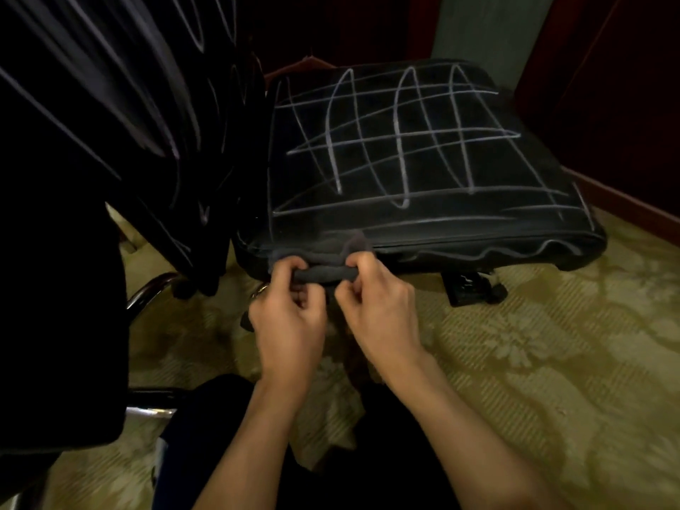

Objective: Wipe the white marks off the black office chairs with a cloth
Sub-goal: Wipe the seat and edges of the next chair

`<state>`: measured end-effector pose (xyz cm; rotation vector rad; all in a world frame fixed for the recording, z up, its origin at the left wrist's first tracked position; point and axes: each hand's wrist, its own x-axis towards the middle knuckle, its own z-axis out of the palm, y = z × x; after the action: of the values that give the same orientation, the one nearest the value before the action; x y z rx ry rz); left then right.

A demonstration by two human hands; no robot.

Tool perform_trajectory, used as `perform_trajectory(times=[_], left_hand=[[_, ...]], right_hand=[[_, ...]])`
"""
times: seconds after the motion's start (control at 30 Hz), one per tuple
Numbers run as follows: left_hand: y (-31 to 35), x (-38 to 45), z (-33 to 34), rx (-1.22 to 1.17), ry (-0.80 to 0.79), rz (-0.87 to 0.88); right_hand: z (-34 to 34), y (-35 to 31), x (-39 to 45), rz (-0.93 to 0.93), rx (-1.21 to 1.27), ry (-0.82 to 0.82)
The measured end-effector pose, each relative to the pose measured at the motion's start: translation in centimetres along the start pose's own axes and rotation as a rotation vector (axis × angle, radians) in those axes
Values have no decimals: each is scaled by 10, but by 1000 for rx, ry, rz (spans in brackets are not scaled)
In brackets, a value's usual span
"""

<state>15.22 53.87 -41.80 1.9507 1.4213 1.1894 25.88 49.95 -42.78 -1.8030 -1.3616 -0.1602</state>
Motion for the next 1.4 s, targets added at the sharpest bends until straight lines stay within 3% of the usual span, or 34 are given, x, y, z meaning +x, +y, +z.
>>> perform_trajectory(times=[0.2, 0.43, 0.73, 0.93, 1.1, 1.2, 1.4], left_hand=[[64, -27, 67, -100, -267, 114], [49, -20, 55, -29, -94, 118], [53, -22, 45, -37, -7, -109], [68, -31, 64, -187, -135, -30], [23, -5, 19, -8, -123, 115], [2, 5, 4, 23, -110, 106], [22, -22, 40, -230, -238, 131]], right_hand=[[-77, 78, -3, 187, -131, 129], [-50, 63, 0, 192, 72, 117], [-47, 45, 1, 183, 156, 7], [-71, 69, -1, 213, -21, 74], [-33, 35, -2, 68, -73, 6], [-13, 13, -1, 33, -120, 12], [-51, 45, -12, 157, -369, -24]])
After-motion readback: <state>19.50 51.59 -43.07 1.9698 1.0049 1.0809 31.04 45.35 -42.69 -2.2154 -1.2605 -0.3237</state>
